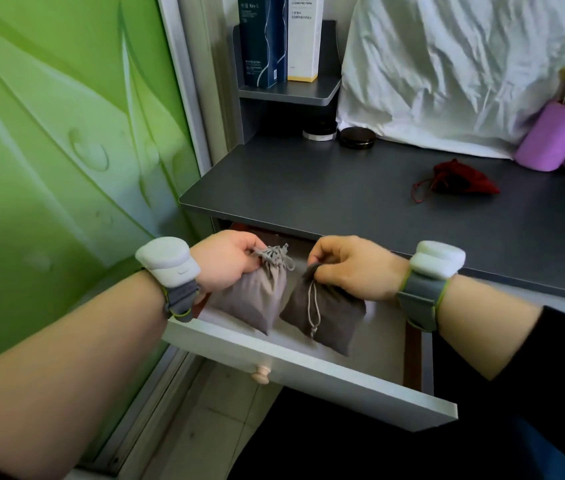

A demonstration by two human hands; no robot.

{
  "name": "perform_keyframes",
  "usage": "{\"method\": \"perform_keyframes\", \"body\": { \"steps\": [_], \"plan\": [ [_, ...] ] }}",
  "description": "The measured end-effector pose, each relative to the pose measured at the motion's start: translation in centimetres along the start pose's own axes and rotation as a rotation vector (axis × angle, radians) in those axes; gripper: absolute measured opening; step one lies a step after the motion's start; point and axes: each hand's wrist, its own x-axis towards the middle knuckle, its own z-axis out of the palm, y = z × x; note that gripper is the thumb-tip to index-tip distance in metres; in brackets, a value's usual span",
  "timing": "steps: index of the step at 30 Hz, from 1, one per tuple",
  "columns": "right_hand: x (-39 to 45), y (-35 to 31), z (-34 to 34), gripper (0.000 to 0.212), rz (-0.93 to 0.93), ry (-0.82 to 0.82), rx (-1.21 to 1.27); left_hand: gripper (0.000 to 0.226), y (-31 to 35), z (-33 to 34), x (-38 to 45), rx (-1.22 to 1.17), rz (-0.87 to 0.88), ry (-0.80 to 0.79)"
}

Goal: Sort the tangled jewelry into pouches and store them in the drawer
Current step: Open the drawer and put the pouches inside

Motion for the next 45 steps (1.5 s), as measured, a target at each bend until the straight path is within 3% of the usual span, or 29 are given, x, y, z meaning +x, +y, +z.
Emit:
{"method": "perform_keyframes", "body": {
  "steps": [13, 20, 27, 32, 35, 40, 45],
  "plan": [
    [0.8, 0.8, 4.9, 0.018, 0.057, -0.142, -0.093, 0.035, -1.8, 0.7, 0.5, 0.464, -0.205, -0.113],
    [1.2, 1.3, 4.5, 0.019, 0.067, -0.085, -0.061, 0.038, -1.3, 0.7, 0.6, 0.625, -0.211, -0.123],
    [1.0, 0.8, 1.3, 0.016, -0.014, 0.009, 0.021, 0.029, 1.6, 0.5, 0.9, 0.540, -0.055, -0.033],
    [-0.4, 0.3, -2.6, 0.017, -0.068, 0.044, 0.171, 0.017, 5.5, 1.4, 1.9, 0.167, 0.055, -0.004],
    [-1.3, 0.6, -5.2, 0.018, -0.116, 0.158, 0.187, 0.013, 7.8, 2.2, 2.9, 0.075, 0.169, 0.030],
    [-1.4, 2.9, -10.4, 0.017, -0.143, 0.501, -0.157, 0.020, 10.9, 4.2, 5.9, 0.082, 0.314, 0.131],
    [0.3, 6.4, -14.5, 0.034, -0.022, 0.553, -0.480, 0.027, 12.8, 6.3, 8.2, 0.095, 0.315, 0.078]
  ]
}}
